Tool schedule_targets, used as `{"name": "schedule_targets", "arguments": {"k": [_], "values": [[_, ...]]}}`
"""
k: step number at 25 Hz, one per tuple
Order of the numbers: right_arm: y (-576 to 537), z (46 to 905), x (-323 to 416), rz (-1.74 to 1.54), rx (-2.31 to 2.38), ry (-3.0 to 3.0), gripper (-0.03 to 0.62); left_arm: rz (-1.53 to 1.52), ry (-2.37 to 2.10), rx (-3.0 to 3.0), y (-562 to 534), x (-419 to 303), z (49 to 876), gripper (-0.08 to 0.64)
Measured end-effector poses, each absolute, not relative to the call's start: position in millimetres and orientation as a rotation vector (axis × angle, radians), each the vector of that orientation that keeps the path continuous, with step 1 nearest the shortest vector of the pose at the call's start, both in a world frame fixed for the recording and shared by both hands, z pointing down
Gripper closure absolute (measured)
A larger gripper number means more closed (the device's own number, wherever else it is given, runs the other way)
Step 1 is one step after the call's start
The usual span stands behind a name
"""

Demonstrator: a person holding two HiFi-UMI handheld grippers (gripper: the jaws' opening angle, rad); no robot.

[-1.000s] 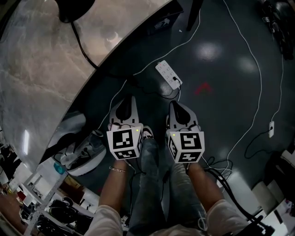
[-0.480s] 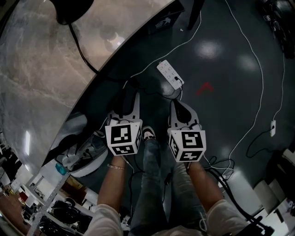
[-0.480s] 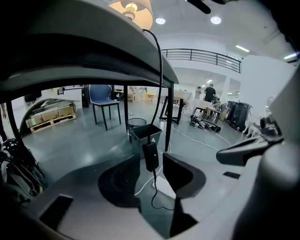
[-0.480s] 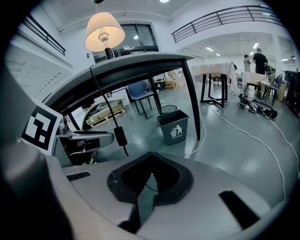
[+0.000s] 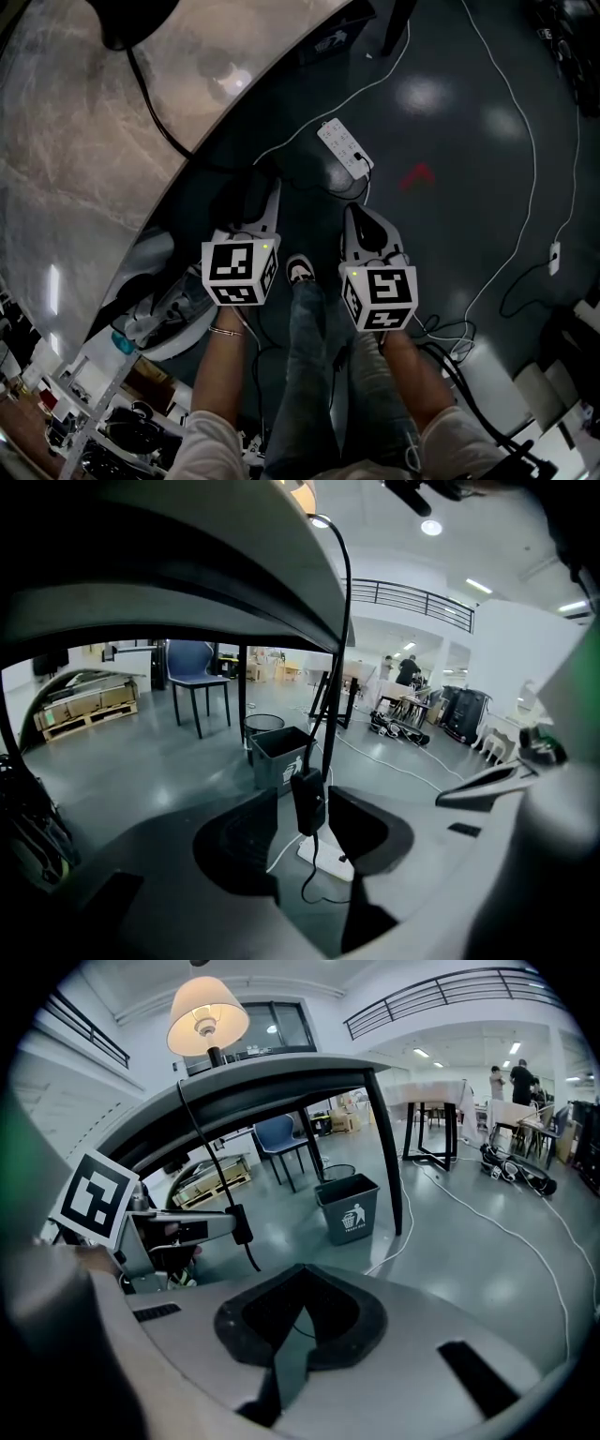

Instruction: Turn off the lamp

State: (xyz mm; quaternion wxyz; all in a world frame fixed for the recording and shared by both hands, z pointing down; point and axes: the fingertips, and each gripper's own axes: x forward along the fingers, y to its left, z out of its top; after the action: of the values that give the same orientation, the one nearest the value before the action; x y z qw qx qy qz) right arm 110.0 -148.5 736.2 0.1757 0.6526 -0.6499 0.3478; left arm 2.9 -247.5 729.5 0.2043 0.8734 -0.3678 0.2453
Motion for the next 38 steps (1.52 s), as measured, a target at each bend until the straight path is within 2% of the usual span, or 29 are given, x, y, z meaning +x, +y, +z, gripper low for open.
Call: {"name": "schedule_targets", "arguments": {"k": [12,38], "values": [[-147,749,111,1.011,1.843,-1.817,0.594,0.824,-0.943,2.549,-253,17,741,0.408],[-137,749,118,1.044,1.885,-1.799,0.594,0.834,-0.934,2.576,-217,25,729,0.445]]}}
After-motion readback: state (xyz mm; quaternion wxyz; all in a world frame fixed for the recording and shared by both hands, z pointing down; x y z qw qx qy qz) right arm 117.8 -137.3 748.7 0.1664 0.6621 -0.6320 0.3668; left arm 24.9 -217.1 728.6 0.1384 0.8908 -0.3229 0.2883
